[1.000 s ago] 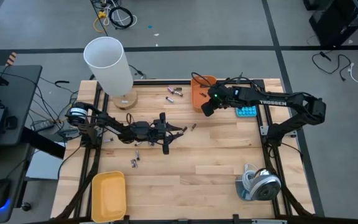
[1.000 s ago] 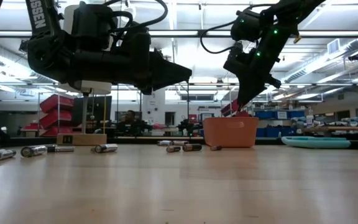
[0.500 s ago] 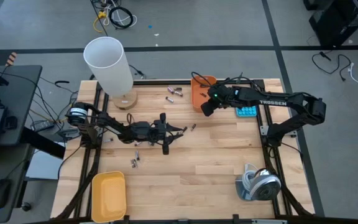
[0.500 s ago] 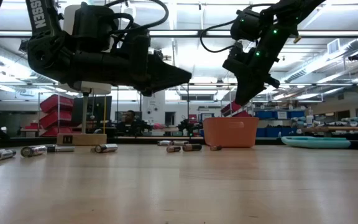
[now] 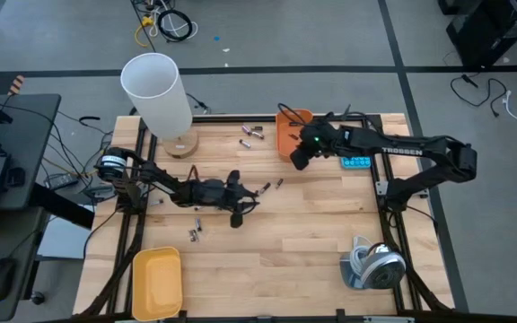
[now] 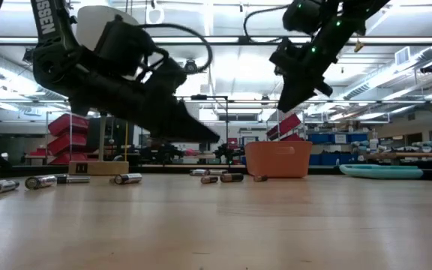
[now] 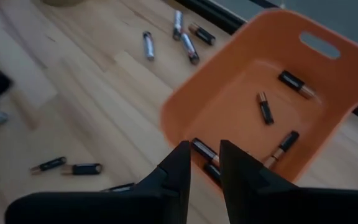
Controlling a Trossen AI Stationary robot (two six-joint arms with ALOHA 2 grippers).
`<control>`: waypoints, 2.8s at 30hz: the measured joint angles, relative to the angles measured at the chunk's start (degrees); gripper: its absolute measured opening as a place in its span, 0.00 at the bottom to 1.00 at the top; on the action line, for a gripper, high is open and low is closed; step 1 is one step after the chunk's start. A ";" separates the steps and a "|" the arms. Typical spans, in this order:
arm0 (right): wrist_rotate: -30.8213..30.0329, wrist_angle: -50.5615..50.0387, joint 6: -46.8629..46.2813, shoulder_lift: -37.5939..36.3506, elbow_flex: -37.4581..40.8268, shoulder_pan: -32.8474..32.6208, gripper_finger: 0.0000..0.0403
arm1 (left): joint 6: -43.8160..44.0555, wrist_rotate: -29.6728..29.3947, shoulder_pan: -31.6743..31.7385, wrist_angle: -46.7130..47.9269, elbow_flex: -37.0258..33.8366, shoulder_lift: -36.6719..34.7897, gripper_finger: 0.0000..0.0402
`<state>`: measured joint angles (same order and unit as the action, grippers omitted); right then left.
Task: Sort batteries
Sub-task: Put the black battery into the orange bin
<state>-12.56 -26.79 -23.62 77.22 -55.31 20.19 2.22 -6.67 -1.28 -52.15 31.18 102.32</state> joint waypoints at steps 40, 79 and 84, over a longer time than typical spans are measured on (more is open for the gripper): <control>-1.29 4.40 -0.22 -2.39 0.00 -4.33 0.18 | 7.61 -7.86 -0.39 8.63 0.24 0.00 0.30; -1.29 4.40 -0.22 -2.35 0.00 -5.49 0.18 | 3.10 -10.41 -3.21 19.71 5.25 0.07 0.32; -1.29 4.40 -0.22 -2.35 0.00 -5.47 0.18 | 5.54 -11.52 -2.80 20.84 5.22 0.07 0.42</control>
<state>-13.85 -22.39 -23.83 74.87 -55.31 14.72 7.76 -18.19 -4.08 -31.31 36.40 102.39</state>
